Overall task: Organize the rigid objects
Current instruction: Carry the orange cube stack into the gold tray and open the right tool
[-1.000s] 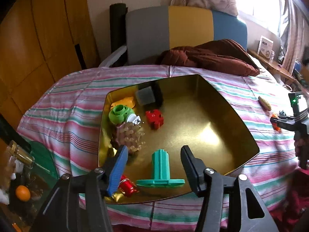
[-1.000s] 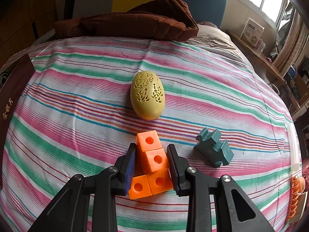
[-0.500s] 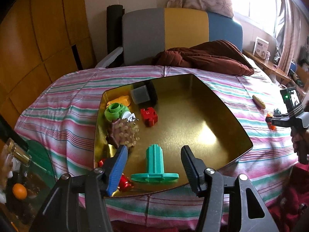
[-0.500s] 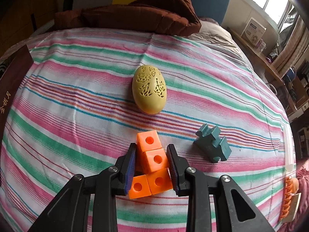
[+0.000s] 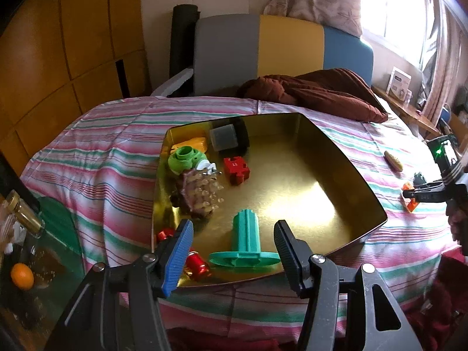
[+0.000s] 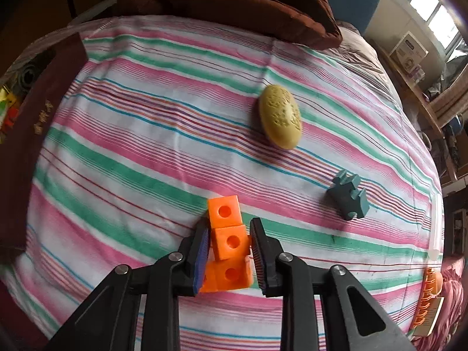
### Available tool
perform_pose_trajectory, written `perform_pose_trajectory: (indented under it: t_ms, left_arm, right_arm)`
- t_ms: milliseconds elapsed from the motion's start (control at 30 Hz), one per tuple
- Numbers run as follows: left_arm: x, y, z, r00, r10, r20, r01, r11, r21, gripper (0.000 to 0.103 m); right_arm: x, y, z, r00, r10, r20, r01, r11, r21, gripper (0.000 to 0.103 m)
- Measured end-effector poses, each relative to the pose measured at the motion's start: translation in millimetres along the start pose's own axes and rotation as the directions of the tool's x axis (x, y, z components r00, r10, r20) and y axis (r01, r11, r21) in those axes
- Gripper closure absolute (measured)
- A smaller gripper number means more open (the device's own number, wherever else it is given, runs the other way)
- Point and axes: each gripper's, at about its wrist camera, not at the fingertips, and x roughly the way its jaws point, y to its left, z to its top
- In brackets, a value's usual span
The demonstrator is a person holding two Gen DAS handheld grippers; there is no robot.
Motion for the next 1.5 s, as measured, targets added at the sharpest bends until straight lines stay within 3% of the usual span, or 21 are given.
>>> perform_pose_trajectory:
  t_ms: [133,367,633,800,1067,1233,1367,1500]
  left_arm:
    - [-1,8,-1,1.0,0.007,0.006,-0.007,1.0,-0.017,0.044]
    - [-1,18,-5,1.0,0.015,0.006,-0.015,0.999,-0.038,0.045]
    - [0,32,-10,0.999,0.038,0.0,-0.038,0.997,-0.067,0.045]
    - [-2,40,-12,0.999,0.052,0.0,-0.052,0.995,-0.081,0.045]
    - [-5,62,-17,0.997,0.083,-0.002,-0.083,0.989,-0.119,0.047]
    - [-2,71,-22,0.996,0.089,-0.017,-0.091,0.986,-0.142,0.049]
    - [1,70,-23,0.996,0.087,-0.024,-0.089,0.986,-0.139,0.049]
    - [3,71,-24,0.996,0.084,-0.031,-0.088,0.986,-0.142,0.05]
  right_arm:
    - [-33,15,11,0.995,0.04,0.09,-0.039,0.999,-0.008,0.077]
    - [-84,70,30,0.968,0.151,0.198,-0.129,0.984,-0.121,0.077]
    - [-121,148,37,0.919,0.337,0.206,-0.282,0.925,-0.253,0.077]
    - [-121,198,40,0.905,0.387,0.178,-0.318,0.891,-0.324,0.077]
    - [-105,241,53,0.896,0.422,0.138,-0.359,0.872,-0.334,0.077]
    - [-87,259,62,0.905,0.412,0.109,-0.358,0.874,-0.327,0.077]
    - [-66,269,73,0.903,0.425,0.066,-0.394,0.879,-0.267,0.077]
    - [-50,287,75,0.922,0.384,0.042,-0.356,0.887,-0.294,0.077]
